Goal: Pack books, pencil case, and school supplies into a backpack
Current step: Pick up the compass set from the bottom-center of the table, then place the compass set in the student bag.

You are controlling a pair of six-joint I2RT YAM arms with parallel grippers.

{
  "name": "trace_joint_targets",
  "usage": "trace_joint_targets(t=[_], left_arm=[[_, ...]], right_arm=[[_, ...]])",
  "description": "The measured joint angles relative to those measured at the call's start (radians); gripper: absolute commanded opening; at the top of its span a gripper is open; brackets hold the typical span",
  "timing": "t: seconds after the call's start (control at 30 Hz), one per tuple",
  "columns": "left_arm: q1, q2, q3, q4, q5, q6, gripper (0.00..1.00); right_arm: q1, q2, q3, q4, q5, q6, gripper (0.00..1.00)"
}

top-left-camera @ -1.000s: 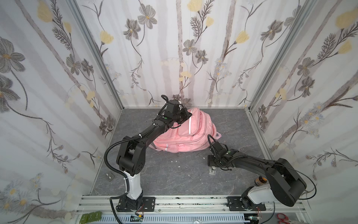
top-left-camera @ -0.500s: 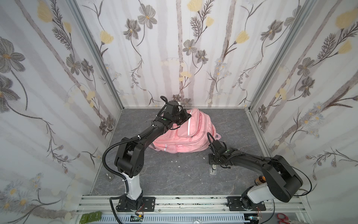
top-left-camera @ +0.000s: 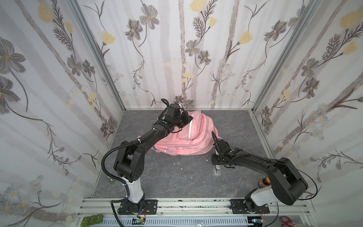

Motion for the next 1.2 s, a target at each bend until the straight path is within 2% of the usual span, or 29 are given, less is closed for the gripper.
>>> trace_joint_targets(t=[0.4,0.67,0.97,1.2], left_arm=[[0.004,0.000,-0.023,0.047,0.103,0.018,0.00],[0.002,0.001,-0.043,0.069,0.168,0.021,0.00],[0.000,0.014,-0.071,0.152,0.222,-0.015,0.00],[-0.001,0.051,-0.108,0.280,0.247,-0.089,0.00]], right_arm=[[-0.093,-0.161,0.010,0.018,-0.081,-0.021,0.49],[-0.109,-0.217,0.176,0.008,-0.127,-0.002,0.49],[-0.109,-0.048,0.385,0.056,-0.248,0.053,0.49],[-0.126,0.088,0.472,0.107,-0.328,0.128,0.49]])
